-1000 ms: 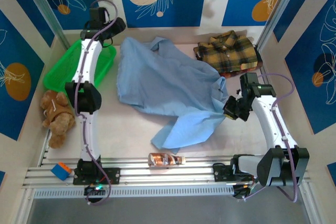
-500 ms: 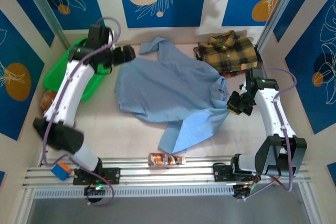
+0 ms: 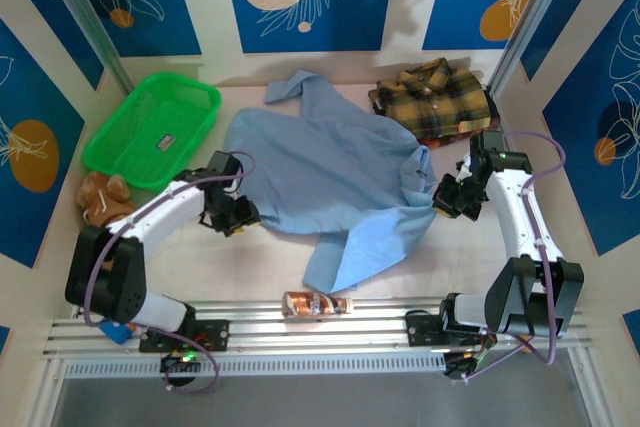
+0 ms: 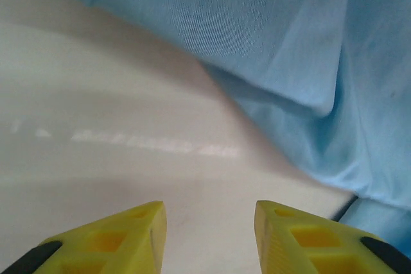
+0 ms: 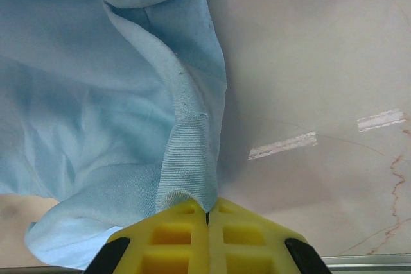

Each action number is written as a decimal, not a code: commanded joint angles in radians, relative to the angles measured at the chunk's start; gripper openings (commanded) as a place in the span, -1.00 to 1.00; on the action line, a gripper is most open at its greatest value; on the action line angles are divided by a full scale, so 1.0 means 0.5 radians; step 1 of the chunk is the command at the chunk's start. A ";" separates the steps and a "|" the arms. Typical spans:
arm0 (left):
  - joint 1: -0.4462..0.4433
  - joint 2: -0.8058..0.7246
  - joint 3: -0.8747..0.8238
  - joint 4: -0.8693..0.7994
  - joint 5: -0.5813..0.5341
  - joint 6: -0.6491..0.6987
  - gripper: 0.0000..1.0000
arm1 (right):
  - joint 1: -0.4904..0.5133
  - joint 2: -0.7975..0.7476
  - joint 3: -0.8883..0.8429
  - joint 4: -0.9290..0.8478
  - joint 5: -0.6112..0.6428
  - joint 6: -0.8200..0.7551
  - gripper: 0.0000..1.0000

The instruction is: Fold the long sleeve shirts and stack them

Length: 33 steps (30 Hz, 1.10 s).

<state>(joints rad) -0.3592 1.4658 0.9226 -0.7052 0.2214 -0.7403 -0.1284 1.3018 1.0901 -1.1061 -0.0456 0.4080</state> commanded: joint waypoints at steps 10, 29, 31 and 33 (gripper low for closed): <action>-0.018 0.376 0.006 0.499 -0.079 -0.229 -0.11 | -0.009 -0.058 -0.075 0.032 -0.121 -0.043 -0.97; -0.138 0.014 -0.083 0.319 -0.252 -0.401 -0.14 | -0.022 -0.054 -0.063 0.055 -0.163 -0.065 -0.96; -0.138 -0.041 -0.148 0.311 -0.280 -0.436 -0.21 | -0.028 -0.052 -0.066 0.061 -0.172 -0.067 -0.97; -0.138 -0.032 -0.189 0.332 -0.257 -0.450 -0.27 | -0.033 -0.048 -0.069 0.070 -0.178 -0.068 -0.97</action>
<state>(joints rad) -0.4221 1.4498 0.8696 -0.5125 0.1177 -0.9291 -0.1356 1.2907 1.0637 -1.0782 -0.0990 0.3935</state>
